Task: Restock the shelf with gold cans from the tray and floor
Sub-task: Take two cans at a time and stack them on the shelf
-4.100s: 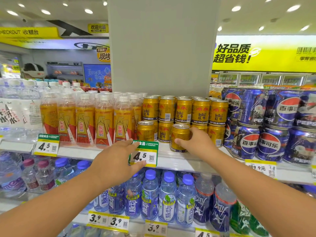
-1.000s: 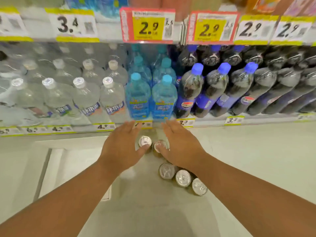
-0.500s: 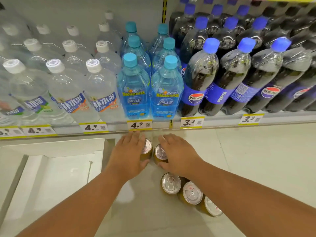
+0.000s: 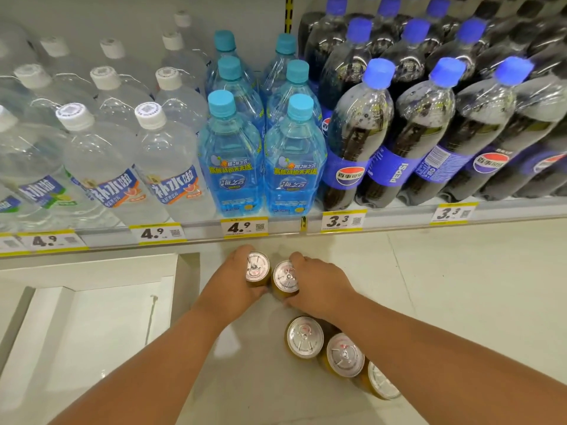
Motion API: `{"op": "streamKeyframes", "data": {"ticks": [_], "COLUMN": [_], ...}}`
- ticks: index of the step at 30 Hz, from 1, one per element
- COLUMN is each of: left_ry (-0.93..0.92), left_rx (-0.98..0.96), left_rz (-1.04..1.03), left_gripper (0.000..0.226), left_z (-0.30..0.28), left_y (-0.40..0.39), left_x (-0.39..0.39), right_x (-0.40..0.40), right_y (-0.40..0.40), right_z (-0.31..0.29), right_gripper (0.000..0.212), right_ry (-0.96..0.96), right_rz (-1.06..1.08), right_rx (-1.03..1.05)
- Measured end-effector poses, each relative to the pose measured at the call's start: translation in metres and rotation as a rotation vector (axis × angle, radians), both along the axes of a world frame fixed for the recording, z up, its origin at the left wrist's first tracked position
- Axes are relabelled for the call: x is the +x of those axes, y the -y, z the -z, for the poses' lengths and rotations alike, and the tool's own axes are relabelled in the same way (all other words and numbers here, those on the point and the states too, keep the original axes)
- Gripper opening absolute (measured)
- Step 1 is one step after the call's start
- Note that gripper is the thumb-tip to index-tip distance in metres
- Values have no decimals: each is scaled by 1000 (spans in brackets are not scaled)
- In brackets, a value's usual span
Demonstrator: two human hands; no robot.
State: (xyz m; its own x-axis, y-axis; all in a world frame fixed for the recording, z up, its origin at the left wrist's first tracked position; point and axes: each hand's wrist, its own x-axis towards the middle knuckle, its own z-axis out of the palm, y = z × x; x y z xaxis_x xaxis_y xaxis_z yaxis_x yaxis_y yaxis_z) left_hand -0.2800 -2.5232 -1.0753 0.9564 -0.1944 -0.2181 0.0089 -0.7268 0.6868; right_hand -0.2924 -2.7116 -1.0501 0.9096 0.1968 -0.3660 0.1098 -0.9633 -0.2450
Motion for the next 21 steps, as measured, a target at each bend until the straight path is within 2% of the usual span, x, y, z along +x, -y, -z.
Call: {"op": "streamKeyframes", "data": {"ticks": [5, 10, 13, 16, 21], "left_ry": [-19, -35, -65, -88, -100], "left_rx": [-38, -156, -150, -161, -182], "left_rz": [-108, -147, -147, -154, -183], "left_gripper": [59, 59, 56, 59, 59], "left_z": [-20, -105, -187, -280, -469], "left_y": [-5, -21, -34, -44, -63], "left_x": [-7, -32, -54, -69, -73], "right_x": [-5, -23, -41, -55, -54], "right_y": [-2, -9, -16, -24, -32], "right_z": [-11, -77, -156, -253, -443], "right_gripper": [61, 56, 56, 54, 53], "right_ry": [44, 10, -18, -35, -33], "right_rz": [111, 215, 229, 216, 131], "right_rx": [165, 453, 579, 612, 627]}}
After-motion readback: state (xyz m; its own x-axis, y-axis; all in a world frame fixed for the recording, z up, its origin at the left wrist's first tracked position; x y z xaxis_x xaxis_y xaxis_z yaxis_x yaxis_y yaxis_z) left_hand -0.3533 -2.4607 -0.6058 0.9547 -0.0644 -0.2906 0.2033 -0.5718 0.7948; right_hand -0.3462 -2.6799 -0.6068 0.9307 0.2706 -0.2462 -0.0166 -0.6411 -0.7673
